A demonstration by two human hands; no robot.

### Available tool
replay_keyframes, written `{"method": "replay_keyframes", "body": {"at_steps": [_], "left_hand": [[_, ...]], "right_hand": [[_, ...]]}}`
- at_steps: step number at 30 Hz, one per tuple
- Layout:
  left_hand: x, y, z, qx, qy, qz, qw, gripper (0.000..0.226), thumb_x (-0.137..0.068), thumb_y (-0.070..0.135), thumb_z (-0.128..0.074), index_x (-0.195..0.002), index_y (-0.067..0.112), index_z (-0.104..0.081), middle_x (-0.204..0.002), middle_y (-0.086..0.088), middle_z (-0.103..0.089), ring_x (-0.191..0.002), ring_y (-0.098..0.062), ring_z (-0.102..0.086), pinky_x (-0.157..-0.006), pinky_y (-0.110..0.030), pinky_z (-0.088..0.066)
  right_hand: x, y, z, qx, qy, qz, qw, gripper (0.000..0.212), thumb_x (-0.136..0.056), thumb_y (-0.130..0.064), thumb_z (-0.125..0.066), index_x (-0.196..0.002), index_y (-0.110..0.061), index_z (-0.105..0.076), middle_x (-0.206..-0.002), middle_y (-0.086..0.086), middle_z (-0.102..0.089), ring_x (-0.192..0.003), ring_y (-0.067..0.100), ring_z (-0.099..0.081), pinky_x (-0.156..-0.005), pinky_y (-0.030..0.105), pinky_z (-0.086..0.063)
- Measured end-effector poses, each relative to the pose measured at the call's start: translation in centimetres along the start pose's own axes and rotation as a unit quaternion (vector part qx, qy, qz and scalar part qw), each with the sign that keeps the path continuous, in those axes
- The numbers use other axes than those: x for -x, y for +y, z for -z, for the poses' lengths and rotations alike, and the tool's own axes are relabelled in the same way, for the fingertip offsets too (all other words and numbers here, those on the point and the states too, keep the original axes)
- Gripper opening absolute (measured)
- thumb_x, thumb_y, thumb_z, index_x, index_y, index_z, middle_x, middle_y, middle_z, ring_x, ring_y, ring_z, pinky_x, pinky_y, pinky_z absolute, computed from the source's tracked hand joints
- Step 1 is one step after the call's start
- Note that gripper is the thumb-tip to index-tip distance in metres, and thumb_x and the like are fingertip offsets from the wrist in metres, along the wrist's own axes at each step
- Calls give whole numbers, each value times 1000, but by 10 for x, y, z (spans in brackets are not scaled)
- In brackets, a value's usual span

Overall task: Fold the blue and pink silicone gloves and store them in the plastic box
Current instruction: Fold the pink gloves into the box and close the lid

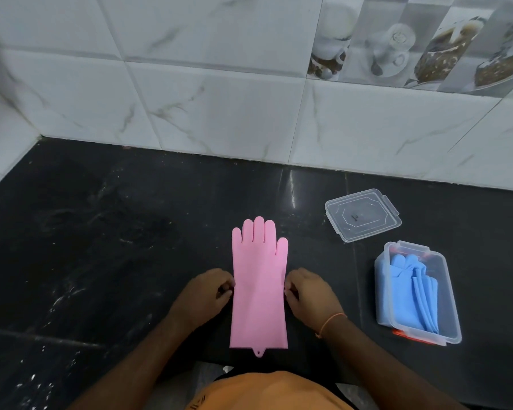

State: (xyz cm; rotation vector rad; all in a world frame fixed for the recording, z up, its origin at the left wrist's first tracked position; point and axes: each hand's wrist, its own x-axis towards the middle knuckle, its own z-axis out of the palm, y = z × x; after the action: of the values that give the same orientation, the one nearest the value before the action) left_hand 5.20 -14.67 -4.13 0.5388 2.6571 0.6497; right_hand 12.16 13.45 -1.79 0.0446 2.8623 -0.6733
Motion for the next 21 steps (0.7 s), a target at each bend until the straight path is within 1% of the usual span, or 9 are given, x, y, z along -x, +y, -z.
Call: {"method": "replay_keyframes", "body": {"at_steps": [2,4,5,6,8,10,12,16,21], "left_hand": [[2,-17,13,-56,-68,-96,991,16,-102,29,-69,-115,36,-75,-115,21,-68,-99,4,-64,-92,-14,-52],[-7,-8,15,-111,-110,-138,978,27,-108,34,-61,-130,31,-75,-132,11,-69,-117,-2,-64,-101,-10,-42],[-16,12,10,-123,-85,-131,980,32,-110,38,-54,-137,30,-71,-140,7,-67,-125,-7,-62,-104,-10,-38],[-31,44,2,-141,-12,-95,985,39,-112,41,-46,-142,27,-65,-146,3,-61,-132,-15,-57,-112,-16,-36],[-61,119,-4,-123,69,38,989,47,-111,45,-31,-145,20,-50,-151,-6,-50,-140,-31,-46,-124,-45,-31],[-81,152,-13,-143,154,75,975,48,-109,46,-28,-145,20,-46,-153,-8,-48,-141,-35,-43,-125,-56,-28],[-80,141,-15,-171,155,68,971,48,-109,47,-28,-145,20,-46,-153,-8,-49,-141,-36,-43,-125,-57,-28],[-80,138,-20,-177,178,73,965,47,-109,46,-29,-143,19,-46,-150,-8,-49,-138,-36,-43,-124,-57,-29],[-82,134,-21,-163,176,69,968,47,-109,47,-28,-141,19,-49,-147,-7,-51,-134,-35,-44,-122,-56,-29]], "right_hand": [[-3,10,3,61,-18,114,991,21,-101,-22,-58,-117,-24,-71,-119,-5,-64,-104,17,-59,-89,32,-54],[-6,18,2,107,-57,182,976,33,-103,-23,-57,-134,-24,-69,-134,-5,-63,-115,19,-57,-97,33,-52],[-8,20,1,124,-70,204,969,34,-104,-24,-57,-136,-24,-69,-137,-4,-62,-117,21,-57,-99,35,-52],[-9,22,1,133,-69,220,964,33,-104,-26,-59,-134,-23,-71,-137,-3,-64,-117,22,-58,-97,36,-54],[-10,26,0,133,-39,241,961,27,-100,-27,-68,-125,-24,-77,-128,-2,-69,-108,22,-63,-86,36,-59],[-9,30,-3,131,4,261,957,23,-90,-27,-82,-112,-27,-82,-116,-5,-73,-94,19,-67,-69,31,-61],[-8,30,-8,130,27,274,953,24,-82,-27,-89,-106,-29,-83,-110,-6,-74,-88,17,-68,-62,28,-61],[-4,31,-15,156,31,269,950,27,-86,-28,-85,-112,-29,-79,-119,-7,-72,-97,15,-67,-69,27,-62],[-1,24,-20,158,29,244,956,29,-86,-25,-84,-114,-29,-77,-121,-9,-72,-95,13,-67,-70,24,-61]]}}
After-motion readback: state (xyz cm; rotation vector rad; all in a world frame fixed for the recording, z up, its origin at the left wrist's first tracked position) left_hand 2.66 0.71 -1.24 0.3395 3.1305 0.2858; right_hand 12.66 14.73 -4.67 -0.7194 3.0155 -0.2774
